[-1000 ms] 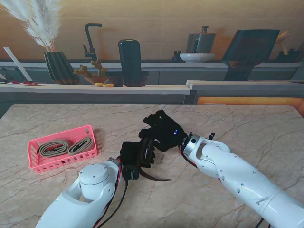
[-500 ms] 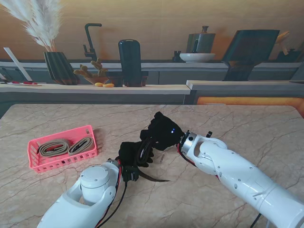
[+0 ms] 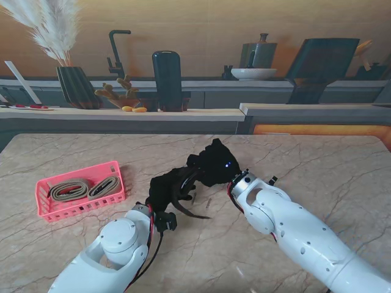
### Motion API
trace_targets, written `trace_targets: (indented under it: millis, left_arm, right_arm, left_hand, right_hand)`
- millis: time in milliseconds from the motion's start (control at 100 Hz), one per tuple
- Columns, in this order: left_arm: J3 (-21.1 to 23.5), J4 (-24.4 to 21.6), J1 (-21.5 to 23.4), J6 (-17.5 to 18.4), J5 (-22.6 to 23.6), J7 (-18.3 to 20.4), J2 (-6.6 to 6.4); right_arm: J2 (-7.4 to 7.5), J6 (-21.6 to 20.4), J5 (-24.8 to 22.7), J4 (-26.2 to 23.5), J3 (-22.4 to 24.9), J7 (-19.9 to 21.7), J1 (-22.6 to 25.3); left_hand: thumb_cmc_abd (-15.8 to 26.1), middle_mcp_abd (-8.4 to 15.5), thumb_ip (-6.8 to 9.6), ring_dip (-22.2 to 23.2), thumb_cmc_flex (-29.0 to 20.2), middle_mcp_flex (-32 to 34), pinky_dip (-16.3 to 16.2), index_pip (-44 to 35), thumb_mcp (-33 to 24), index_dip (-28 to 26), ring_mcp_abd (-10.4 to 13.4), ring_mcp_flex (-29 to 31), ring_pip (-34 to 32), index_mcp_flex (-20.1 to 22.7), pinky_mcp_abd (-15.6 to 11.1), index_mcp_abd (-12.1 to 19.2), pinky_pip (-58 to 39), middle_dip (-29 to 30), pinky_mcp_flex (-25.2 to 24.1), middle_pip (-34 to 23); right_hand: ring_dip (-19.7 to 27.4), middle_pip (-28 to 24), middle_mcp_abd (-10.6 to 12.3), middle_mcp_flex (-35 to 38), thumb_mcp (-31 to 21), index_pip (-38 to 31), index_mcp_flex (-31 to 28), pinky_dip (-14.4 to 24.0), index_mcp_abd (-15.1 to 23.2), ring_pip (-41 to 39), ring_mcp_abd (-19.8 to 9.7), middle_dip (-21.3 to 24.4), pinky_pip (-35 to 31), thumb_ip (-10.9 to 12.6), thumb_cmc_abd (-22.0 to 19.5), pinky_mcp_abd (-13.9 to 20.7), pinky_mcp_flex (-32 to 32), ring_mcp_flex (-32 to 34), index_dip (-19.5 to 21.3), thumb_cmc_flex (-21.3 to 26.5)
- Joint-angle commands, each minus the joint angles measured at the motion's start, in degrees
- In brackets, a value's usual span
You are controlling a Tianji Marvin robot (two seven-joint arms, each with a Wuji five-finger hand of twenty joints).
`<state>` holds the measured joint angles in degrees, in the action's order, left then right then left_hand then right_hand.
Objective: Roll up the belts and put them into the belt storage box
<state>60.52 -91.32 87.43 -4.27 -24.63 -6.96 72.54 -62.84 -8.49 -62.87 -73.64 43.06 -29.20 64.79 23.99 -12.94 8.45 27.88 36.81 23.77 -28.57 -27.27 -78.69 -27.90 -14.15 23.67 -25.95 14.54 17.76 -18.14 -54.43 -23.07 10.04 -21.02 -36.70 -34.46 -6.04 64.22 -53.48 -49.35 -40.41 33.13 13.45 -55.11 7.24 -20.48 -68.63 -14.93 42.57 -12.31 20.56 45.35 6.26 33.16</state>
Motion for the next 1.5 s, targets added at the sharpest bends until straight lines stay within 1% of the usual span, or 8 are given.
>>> trace_targets:
  millis: [0, 150, 390, 520, 810, 990, 1200, 1490]
  left_arm:
    - [-0.52, 0.15, -0.33, 1.77, 0.42, 0.44, -0.06]
    - [-1.98, 2.39, -1.52, 6.57, 3.72, 0.24, -0.13]
    - [-4.41, 6.84, -3.82, 15.81, 10.33, -2.59, 0.21]
    - [-5.32, 8.64, -4.74, 19.13, 13.02, -4.33, 0.52]
    - [-7.32, 12.21, -6.82, 22.53, 18.85, -6.13, 0.77]
    - [-7.81, 14.03, -7.81, 24.18, 22.81, -8.74, 1.15]
    - [-7.2, 14.33, -7.79, 23.57, 26.96, -14.29, 2.04]
    - [-6.21, 14.06, -7.53, 22.54, 26.56, -14.84, 2.12]
  right_arm:
    - [-0.38, 1.16, 0.09, 0.03, 0.5, 0.29, 1.16]
    - [-1.05, 4.1, 1.43, -1.45, 2.09, 0.12, 2.69]
    - [-2.43, 9.26, 4.58, -3.37, 3.94, -0.27, 4.63]
    - [-3.46, 11.84, 7.61, -3.67, 4.07, -0.04, 5.13]
    - [-6.88, 16.07, 20.5, -4.79, 5.07, 1.87, 6.75]
    - [-7.88, 17.02, 26.76, -6.43, 5.71, 4.27, 8.18]
    - [-8.13, 16.6, 29.46, -7.4, 5.83, 5.53, 9.19]
    - [-8.74, 16.82, 30.64, -8.76, 7.04, 3.35, 10.56]
  left_hand:
    - [16.0, 2.22, -0.72, -1.83, 17.89, -3.5, 1.61, 1.79, -1.42, 1.45, 2.67, -2.64, 2.59, -2.23, -2.55, 15.04, 2.08, 1.73, -0.89, 2.28]
    - [16.01, 3.54, -1.12, -3.39, 21.19, -7.5, 3.82, 4.35, -2.66, 2.97, 4.43, -5.84, 5.84, -6.21, -4.74, 16.0, 6.22, 3.41, -2.48, 3.66]
    - [16.0, 5.35, -1.83, -6.21, 26.79, -11.78, 8.06, 14.31, -4.97, 7.34, 7.56, -9.44, 9.98, -6.74, -10.08, 17.66, 14.49, 4.53, -4.5, 4.38]
    - [16.01, 5.43, -1.7, -7.52, 28.81, -12.64, 9.33, 17.99, -7.14, 7.42, 8.18, -10.79, 11.04, -6.97, -11.16, 18.86, 17.15, 5.84, -5.12, 5.58]
    - [16.01, 5.95, -2.86, -9.08, 31.19, -13.25, 11.16, 23.12, -10.26, 6.47, 8.72, -13.32, 11.68, -7.25, -13.54, 20.63, 21.2, 7.74, -6.79, 9.11]
    - [16.0, 6.14, -2.87, -9.38, 31.03, -14.44, 11.78, 27.34, -11.23, 7.18, 8.7, -15.19, 11.38, -7.01, -15.25, 21.17, 22.56, 8.64, -8.05, 12.65]
    - [16.0, 5.23, -2.49, -8.07, 24.36, -14.52, 10.12, 26.68, -9.38, 6.12, 7.44, -15.57, 8.04, -7.06, -14.36, 19.38, 19.31, 5.85, -8.15, 12.23]
    - [16.0, 5.58, -2.26, -7.88, 24.55, -14.27, 9.5, 26.17, -8.83, 4.6, 7.0, -15.25, 6.98, -7.24, -11.6, 19.06, 17.9, 4.77, -8.18, 11.64]
  right_hand:
    - [-0.97, -7.01, -1.63, 4.36, -5.13, -11.13, -14.98, 1.19, -5.82, -1.82, 0.35, -2.38, -2.13, 1.42, -5.21, -1.96, 0.24, 0.96, 4.43, 5.95]
    - [-1.28, -7.57, -2.12, 4.38, -5.22, -10.94, -15.25, 1.19, -6.84, -2.47, 0.88, -2.33, -2.78, 1.71, -4.97, -2.27, 0.66, 1.18, 4.74, 6.33]
    - [-2.24, -9.02, -3.78, 4.56, -5.71, -10.7, -15.73, 1.25, -9.2, -4.37, 2.52, -2.44, -4.13, 2.45, -4.3, -2.97, 1.0, 1.6, 5.32, 7.0]
    - [-2.99, -10.16, -4.95, 4.71, -5.87, -10.53, -15.87, 1.35, -10.58, -5.69, 3.7, -2.68, -5.02, 2.83, -4.08, -3.44, 1.47, 2.12, 5.7, 7.47]
    - [-3.92, -11.45, -6.04, 4.68, -5.89, -10.38, -15.98, 1.74, -11.87, -6.89, 4.75, -3.17, -6.32, 3.34, -4.03, -3.8, 2.61, 3.1, 6.44, 7.85]
    - [-4.36, -11.79, -6.64, 4.73, -5.96, -10.33, -16.17, 2.02, -12.27, -7.18, 5.15, -3.35, -6.73, 3.49, -3.81, -3.87, 2.85, 3.36, 6.81, 8.06]
    - [-4.58, -11.74, -6.56, 4.78, -5.98, -10.19, -16.34, 2.17, -12.2, -7.14, 5.26, -3.39, -6.78, 3.5, -3.62, -3.91, 2.9, 3.48, 7.0, 8.04]
    - [-4.63, -11.28, -6.06, 4.47, -5.81, -9.94, -16.18, 2.33, -11.8, -6.45, 4.86, -3.3, -6.73, 3.49, -4.12, -3.81, 2.93, 3.06, 7.2, 7.9]
